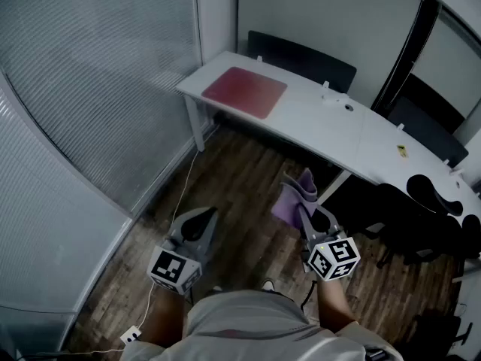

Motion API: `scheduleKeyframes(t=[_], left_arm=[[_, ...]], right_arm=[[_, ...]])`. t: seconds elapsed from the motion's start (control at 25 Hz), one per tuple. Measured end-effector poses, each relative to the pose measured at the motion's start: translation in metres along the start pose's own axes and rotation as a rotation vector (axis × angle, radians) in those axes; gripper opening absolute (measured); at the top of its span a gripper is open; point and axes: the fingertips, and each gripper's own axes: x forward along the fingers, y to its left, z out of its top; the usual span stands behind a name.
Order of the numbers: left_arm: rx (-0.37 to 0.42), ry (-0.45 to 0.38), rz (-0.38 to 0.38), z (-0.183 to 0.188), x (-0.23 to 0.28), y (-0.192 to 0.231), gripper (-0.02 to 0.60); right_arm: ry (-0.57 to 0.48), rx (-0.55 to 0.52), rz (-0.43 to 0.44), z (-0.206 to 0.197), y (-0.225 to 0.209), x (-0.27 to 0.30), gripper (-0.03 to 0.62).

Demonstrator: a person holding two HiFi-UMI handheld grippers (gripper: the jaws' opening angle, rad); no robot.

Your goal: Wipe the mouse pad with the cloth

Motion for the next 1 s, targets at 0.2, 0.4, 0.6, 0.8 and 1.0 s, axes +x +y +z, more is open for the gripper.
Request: scheduleKeyframes(t=[0.2, 0.4, 0.6, 0.8, 1.0], left_arm=[[0.002, 0.006, -0.003, 0.001, -0.005, 0.004, 0.003], [0.0, 0.007, -0.008, -0.001, -0.008, 0.009, 0.003], [-0.004, 0.011, -0.016, -0.003, -0.01, 0.012, 0.003], [0.014, 0.012, -0.036, -0.004, -0.016, 0.021, 0.003], [0.007, 0.008, -0.053, -0.004, -0.029, 0.035, 0.003]], right_arm=[[0.006, -0.011, 0.006, 0.001, 0.008, 0.005, 0.044], [-0.001, -0.01, 0.009, 0.003, 0.014, 0.011, 0.044], [-0.043, 0.046, 0.022, 0.006, 0.016, 0.009, 0.046], [-0.046, 0.047, 0.009, 0.008, 0.022, 0.016, 0.046], [-0.045, 0.049, 0.004, 0.008, 0.041, 0.026, 0.046]])
